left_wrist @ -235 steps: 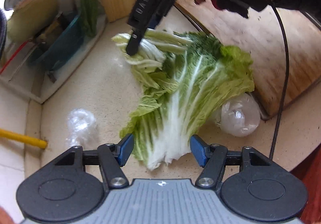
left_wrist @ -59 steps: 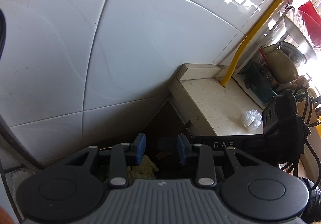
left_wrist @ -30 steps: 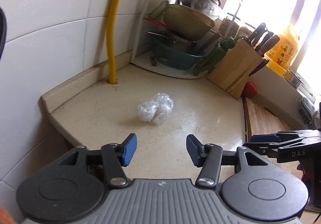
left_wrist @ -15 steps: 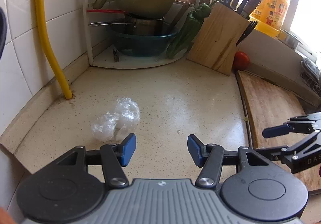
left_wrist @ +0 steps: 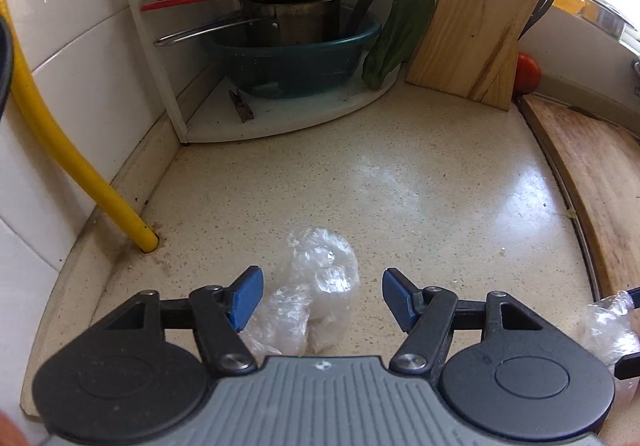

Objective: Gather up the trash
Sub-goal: 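Grasp a crumpled clear plastic bag with each gripper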

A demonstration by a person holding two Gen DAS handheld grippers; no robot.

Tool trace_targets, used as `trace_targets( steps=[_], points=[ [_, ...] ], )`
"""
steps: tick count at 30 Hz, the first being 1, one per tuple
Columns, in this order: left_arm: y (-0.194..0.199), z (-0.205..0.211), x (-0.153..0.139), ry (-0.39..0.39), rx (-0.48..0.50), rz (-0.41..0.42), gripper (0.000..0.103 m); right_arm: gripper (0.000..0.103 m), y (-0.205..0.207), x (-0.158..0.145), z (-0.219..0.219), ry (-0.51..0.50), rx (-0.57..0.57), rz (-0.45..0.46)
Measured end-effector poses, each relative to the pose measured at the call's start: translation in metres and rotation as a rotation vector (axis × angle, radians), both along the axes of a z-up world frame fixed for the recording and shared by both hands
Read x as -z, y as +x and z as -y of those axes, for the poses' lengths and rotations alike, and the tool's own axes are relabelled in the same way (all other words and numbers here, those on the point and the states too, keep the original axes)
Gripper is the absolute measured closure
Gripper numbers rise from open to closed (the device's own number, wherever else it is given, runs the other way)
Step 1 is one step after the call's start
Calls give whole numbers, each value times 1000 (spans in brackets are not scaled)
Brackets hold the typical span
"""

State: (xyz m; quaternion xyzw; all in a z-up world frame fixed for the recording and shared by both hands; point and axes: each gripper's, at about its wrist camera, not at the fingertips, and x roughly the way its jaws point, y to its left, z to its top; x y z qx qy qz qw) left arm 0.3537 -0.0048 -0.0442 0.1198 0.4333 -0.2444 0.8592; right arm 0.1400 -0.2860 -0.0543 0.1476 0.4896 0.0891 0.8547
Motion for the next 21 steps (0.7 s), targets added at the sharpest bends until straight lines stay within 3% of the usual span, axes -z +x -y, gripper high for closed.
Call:
trace_targets(
  steps=[8,11,14,17,21],
  points=[
    [13,12,29,4,27,-156,41,16,13,10,-17,66,53,-51],
    [-1,19,28,5,72,-180,40,16,29,9,-22,69,51,-25],
    [-14,20,23,-42,91,-247,39,17,49,4,-25,31,70,20],
    [-23,18,16,-31,69,-209,39,16,53,-11,-27,-4,61,63],
    [-18,15,7,-41,25,-150,39,16,38,-19,-29,-90,5,42]
  ],
)
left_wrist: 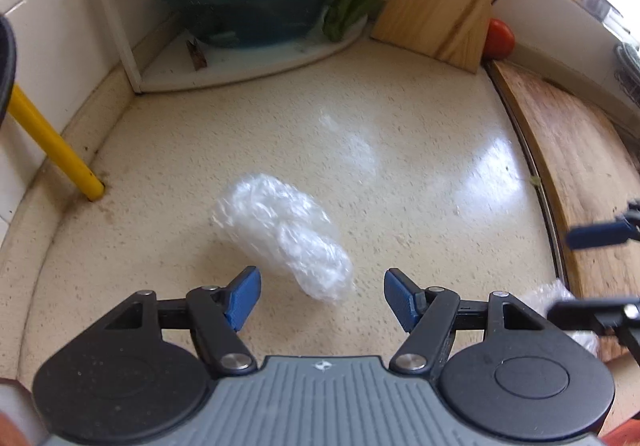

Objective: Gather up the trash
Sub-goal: 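Grasp a crumpled clear plastic bag with each gripper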

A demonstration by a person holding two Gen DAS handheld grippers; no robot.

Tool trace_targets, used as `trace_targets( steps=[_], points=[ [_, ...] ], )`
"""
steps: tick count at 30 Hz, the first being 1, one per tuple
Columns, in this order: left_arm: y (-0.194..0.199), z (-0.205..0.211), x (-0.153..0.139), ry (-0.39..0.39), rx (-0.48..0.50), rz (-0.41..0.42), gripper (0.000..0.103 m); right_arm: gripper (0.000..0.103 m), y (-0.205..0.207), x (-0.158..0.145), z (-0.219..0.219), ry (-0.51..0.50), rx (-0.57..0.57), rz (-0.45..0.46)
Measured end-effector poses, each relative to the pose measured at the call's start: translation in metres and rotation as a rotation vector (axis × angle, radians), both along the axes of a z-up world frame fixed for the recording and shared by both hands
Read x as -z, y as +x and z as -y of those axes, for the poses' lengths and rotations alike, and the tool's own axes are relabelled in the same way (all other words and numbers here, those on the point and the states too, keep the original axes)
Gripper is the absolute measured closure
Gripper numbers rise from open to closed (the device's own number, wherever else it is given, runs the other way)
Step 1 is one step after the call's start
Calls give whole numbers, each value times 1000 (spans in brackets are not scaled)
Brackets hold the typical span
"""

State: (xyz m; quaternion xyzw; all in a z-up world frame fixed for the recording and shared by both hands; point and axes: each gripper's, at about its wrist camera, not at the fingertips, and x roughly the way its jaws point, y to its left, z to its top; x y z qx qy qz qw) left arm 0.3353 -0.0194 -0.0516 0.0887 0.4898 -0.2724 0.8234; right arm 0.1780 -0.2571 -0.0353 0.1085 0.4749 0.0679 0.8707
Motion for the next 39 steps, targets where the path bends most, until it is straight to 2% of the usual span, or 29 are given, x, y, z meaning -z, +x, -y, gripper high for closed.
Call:
trace_targets(
  steps=[3,6,10,13,17,19,21,25,28,33,36,38,39],
  points=[
    [14,-3,1,-41,-45,-12,39,16,-16,-5,8,-27,28,-16],
    [23,0,6,-41,-71,-13,39,15,-33,-3,9,-28,56,-46],
    [27,3,14,-56,-73,-46,39,16,-46,11,5,65,74,-110],
    [19,3,16,-82,-30,-69,39,16,-46,14,-2,103,60,-98],
    [8,-10,10,-200,0,-129,39,15,-31,18,-17,93,22,-86],
    [4,-21,1,-205,-39,-98,39,16,-24,21,-19,98,10,-89],
    [8,-31,-4,-207,-100,-76,39,16,-24,23,-18,51,16,-94],
    [18,-39,-2,-245,-222,-118,38,17,-28,33,-15,76,16,-131],
    [22,-30,4,-265,-298,-116,38,18,-35,35,-21,89,-2,-126],
    [35,-3,16,-242,-406,-114,36,25,-39,34,-27,41,-37,-94],
    [33,10,17,-172,-435,-40,35,31,-36,34,-25,29,-51,-67],
    [28,17,18,-126,-423,3,37,37,-36,34,-25,23,-66,-56],
    [25,21,18,-101,-410,26,46,41,-37,34,-24,22,-72,-55]
  ],
)
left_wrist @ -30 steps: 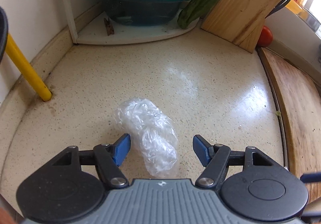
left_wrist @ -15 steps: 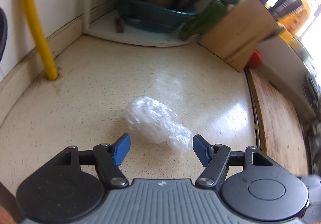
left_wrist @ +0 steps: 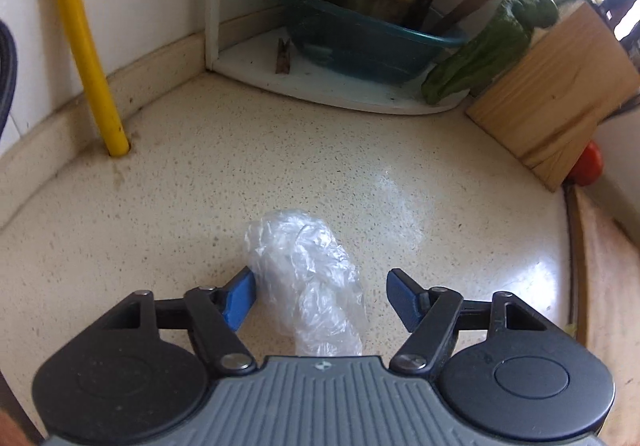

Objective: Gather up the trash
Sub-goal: 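Grasp a crumpled clear plastic bag with each gripper, then lift both held plastic bags off the counter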

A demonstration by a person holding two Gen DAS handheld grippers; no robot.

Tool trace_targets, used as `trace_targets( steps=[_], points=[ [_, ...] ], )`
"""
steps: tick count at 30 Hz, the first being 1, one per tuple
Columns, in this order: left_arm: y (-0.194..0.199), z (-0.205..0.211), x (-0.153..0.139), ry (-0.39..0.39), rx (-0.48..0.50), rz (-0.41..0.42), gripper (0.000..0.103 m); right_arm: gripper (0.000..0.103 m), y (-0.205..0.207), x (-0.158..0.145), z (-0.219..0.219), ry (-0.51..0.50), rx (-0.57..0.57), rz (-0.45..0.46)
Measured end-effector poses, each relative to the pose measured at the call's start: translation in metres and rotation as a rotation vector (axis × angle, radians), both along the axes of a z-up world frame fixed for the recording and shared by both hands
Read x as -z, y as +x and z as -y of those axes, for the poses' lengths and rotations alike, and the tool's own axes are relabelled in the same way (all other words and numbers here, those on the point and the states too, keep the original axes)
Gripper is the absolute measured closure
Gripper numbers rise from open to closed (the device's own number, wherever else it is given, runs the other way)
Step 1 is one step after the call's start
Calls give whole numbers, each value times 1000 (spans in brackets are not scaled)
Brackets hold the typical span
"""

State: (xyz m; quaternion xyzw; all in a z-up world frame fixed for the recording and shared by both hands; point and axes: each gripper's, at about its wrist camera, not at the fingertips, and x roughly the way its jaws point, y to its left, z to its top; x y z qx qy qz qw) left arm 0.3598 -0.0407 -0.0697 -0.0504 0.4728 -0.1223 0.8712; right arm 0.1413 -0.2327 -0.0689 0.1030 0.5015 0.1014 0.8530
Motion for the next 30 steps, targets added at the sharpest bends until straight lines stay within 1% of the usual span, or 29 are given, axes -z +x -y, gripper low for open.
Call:
trace_targets(
  steps=[1,2,3,4,6,8,13,15,18,21,23,24,25,27,30],
  points=[
    [-4,4,0,28,11,16,55,45,-1,0,1,6,-14,-2],
    [-6,6,0,45,22,24,58,45,-1,-1,1,17,-26,-4],
    [-8,5,-1,40,29,23,63,47,-2,-1,3,27,-32,-4],
    [-10,2,-1,20,29,17,65,48,-2,-1,5,36,-31,-3],
    [-12,-4,-2,3,16,5,66,49,0,-2,13,60,-21,3],
    [-16,-7,-3,15,-4,7,67,49,2,-6,23,108,-8,17],
    [-25,-13,-7,24,-33,-4,68,49,15,-12,39,156,1,43],
    [-30,-15,-7,33,-39,-6,67,49,22,-11,40,134,-6,53],
    [-35,-17,-5,61,-55,-10,63,47,38,-4,39,107,-26,49],
    [-37,-19,-6,58,-72,-19,54,41,54,5,34,78,-37,53],
    [-37,-18,-9,61,-77,-6,51,32,60,6,33,72,-39,62],
    [-37,-17,-10,66,-78,3,49,25,60,4,33,63,-45,68],
    [-37,-16,-12,69,-80,11,44,21,60,3,32,46,-47,79],
    [-35,-12,-12,68,-75,21,38,20,61,2,33,16,-60,92],
    [-31,-6,-7,82,-73,19,38,20,58,1,37,11,-59,81]
  ],
)
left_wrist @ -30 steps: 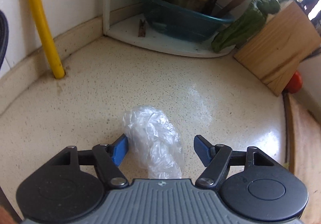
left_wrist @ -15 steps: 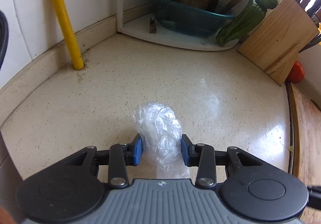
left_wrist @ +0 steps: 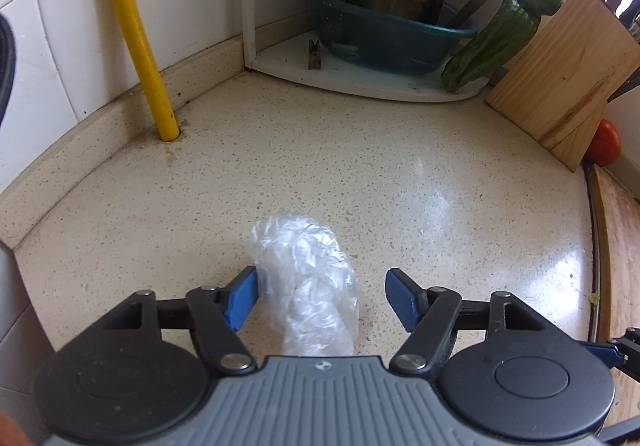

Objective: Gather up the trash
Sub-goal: 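Lift both held plastic bags off the counter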

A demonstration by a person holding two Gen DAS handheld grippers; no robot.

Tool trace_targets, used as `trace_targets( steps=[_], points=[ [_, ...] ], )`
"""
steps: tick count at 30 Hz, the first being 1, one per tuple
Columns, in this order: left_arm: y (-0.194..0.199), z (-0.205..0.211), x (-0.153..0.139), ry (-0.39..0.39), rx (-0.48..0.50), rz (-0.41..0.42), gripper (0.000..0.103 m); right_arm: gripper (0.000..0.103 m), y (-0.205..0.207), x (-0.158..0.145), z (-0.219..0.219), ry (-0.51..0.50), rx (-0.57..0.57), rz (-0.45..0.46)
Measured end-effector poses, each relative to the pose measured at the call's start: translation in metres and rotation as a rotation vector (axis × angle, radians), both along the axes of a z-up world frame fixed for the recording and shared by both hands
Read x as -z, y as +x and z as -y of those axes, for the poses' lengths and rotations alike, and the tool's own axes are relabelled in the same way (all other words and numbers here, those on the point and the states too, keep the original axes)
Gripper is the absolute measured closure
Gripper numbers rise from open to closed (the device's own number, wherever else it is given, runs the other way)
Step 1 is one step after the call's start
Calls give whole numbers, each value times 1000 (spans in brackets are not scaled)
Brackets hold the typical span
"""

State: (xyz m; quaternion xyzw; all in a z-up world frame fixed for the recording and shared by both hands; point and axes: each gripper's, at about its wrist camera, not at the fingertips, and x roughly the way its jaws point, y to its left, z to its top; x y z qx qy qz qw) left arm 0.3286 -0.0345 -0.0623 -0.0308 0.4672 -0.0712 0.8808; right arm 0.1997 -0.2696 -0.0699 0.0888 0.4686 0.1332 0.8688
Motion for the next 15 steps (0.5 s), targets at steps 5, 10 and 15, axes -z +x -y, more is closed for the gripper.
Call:
trace_targets(
  steps=[5,10,15],
  points=[
    [-4,8,3,38,26,14,54,25,-9,0,-2,-6,-32,-13],
    [-7,8,-1,21,43,7,73,46,-7,1,-1,13,-49,-11],
    [-17,9,-8,17,37,20,74,46,-5,-2,5,68,-63,-17]
  ],
)
